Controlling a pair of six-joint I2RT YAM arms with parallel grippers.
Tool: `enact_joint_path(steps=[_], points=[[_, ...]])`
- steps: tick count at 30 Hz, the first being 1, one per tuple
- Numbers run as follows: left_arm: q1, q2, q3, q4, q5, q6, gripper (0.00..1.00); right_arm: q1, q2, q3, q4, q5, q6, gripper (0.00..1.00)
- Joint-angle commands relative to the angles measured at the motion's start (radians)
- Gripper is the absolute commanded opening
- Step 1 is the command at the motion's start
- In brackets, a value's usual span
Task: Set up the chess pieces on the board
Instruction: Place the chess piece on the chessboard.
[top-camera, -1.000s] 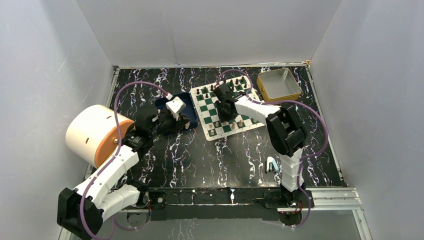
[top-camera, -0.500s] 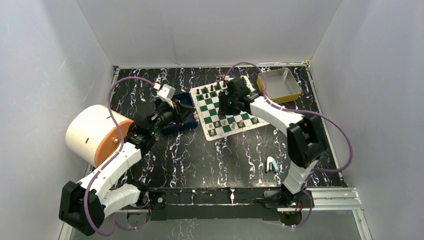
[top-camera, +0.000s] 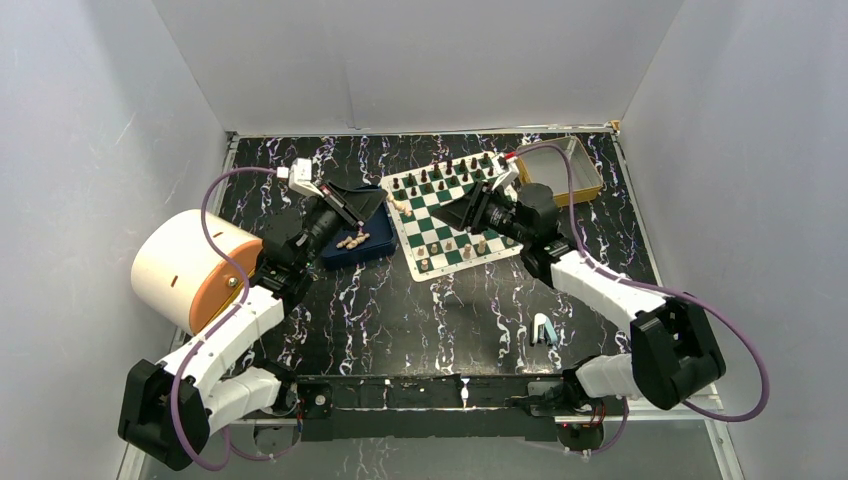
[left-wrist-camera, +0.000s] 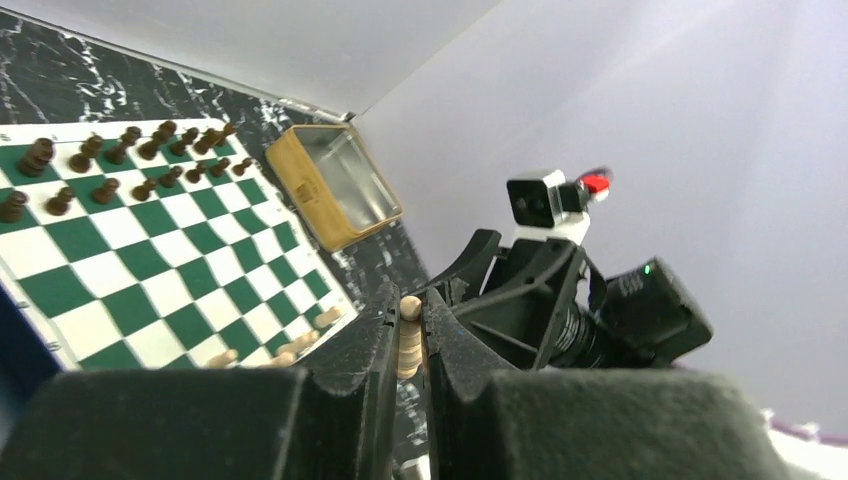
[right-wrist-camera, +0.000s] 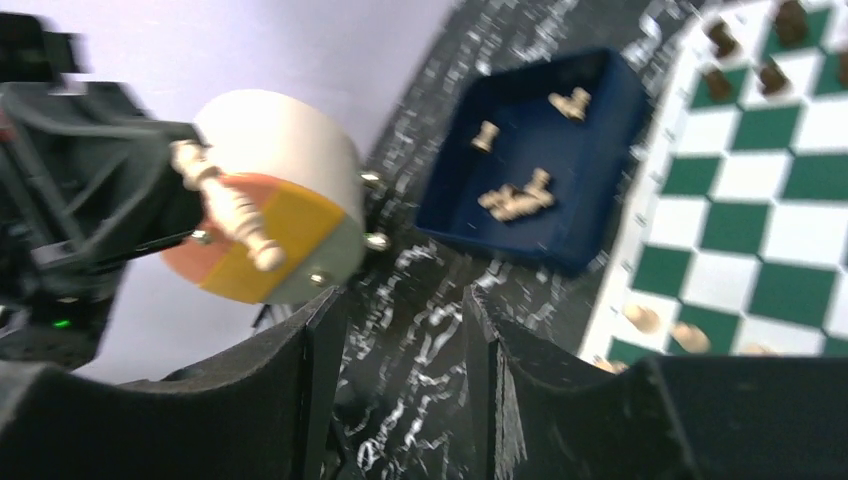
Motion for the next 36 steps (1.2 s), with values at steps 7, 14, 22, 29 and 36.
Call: enact_joint_path(steps=[7, 14, 22, 29, 36], points=[[-0.004, -0.02, 0.039, 0.107, -0.11, -0.361, 0.0, 0.13, -0.1, -0.006, 0.432, 0.012, -0.281, 0.58], [-0.004, -0.02, 0.015, 0.162, -0.079, -0.545, 0.0, 0.217, -0.098, -0.043, 0.573, 0.026, -0.635, 0.59], [-0.004, -0.017, 0.004, 0.184, -0.043, -0.654, 0.0, 0.243, -0.097, -0.064, 0.646, 0.134, -0.755, 0.53], [-0.004, -0.021, -0.003, 0.184, -0.034, -0.662, 0.0, 0.257, -0.086, -0.047, 0.66, 0.103, -0.83, 0.53], [-0.004, -0.018, -0.019, 0.184, -0.029, -0.673, 0.0, 0.282, -0.061, -0.04, 0.707, 0.097, -0.846, 0.43]])
